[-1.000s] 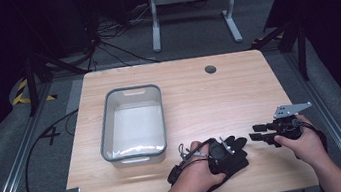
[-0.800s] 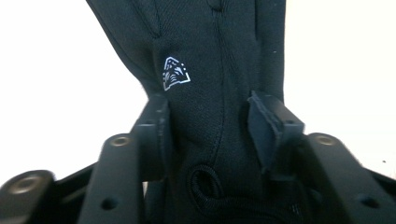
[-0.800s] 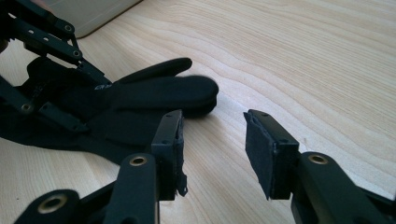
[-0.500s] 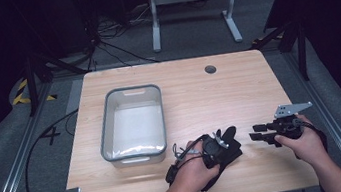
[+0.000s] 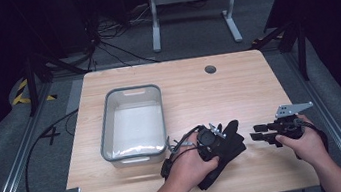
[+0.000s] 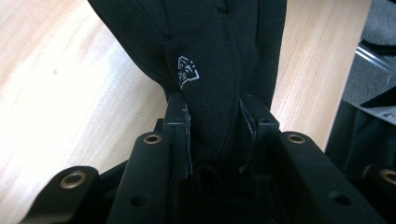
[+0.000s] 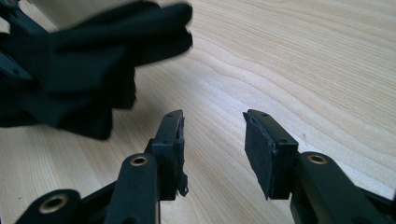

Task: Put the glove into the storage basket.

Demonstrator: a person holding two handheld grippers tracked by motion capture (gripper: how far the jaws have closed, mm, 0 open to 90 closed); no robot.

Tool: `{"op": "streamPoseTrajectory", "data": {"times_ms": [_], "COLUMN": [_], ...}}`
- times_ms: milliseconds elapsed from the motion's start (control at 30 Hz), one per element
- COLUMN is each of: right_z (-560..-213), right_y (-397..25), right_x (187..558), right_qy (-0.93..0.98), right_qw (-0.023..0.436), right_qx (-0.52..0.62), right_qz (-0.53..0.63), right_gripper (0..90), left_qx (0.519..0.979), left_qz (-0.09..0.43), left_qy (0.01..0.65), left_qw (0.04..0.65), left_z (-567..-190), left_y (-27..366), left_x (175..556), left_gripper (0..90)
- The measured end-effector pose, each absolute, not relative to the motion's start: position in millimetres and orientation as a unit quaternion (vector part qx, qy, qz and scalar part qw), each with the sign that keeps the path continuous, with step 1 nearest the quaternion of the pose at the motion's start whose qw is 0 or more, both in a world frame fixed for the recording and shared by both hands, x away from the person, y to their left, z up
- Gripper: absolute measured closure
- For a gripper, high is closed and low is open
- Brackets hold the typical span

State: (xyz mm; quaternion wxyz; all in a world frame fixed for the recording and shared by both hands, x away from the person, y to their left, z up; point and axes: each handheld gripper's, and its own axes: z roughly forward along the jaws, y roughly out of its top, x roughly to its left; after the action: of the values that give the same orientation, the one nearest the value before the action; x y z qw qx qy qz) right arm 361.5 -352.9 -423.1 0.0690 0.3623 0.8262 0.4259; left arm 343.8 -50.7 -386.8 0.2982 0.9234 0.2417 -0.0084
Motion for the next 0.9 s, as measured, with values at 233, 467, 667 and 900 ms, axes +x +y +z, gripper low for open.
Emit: {"op": "streamPoseTrajectory", "data": {"times_ms": [233,467,667,900], "right_z": [-428.1,-428.7,-428.6,-428.9], "right_y": [-351.7,-350.6,-351.4,-350.6], "right_x": [362.3,362.0,362.1,362.2], "right_qy": [0.830,0.829,0.829,0.829], "right_qw": [0.061,0.059,0.058,0.057], "right_qx": [0.364,0.366,0.366,0.366], "right_qz": [0.419,0.419,0.418,0.419], "right_gripper": [58.6,58.7,58.6,58.4], "left_qx": [0.916,0.911,0.908,0.898], "left_qz": [-0.001,0.008,0.020,0.026], "left_qy": [0.251,0.256,0.261,0.280], "left_qw": [0.314,0.324,0.328,0.339], "left_z": [-365.9,-348.7,-333.6,-324.0], "left_y": [-38.2,-23.2,-8.7,6.4], "left_x": [346.9,353.9,360.3,366.4], "left_gripper": [67.9,67.9,67.9,67.9]}}
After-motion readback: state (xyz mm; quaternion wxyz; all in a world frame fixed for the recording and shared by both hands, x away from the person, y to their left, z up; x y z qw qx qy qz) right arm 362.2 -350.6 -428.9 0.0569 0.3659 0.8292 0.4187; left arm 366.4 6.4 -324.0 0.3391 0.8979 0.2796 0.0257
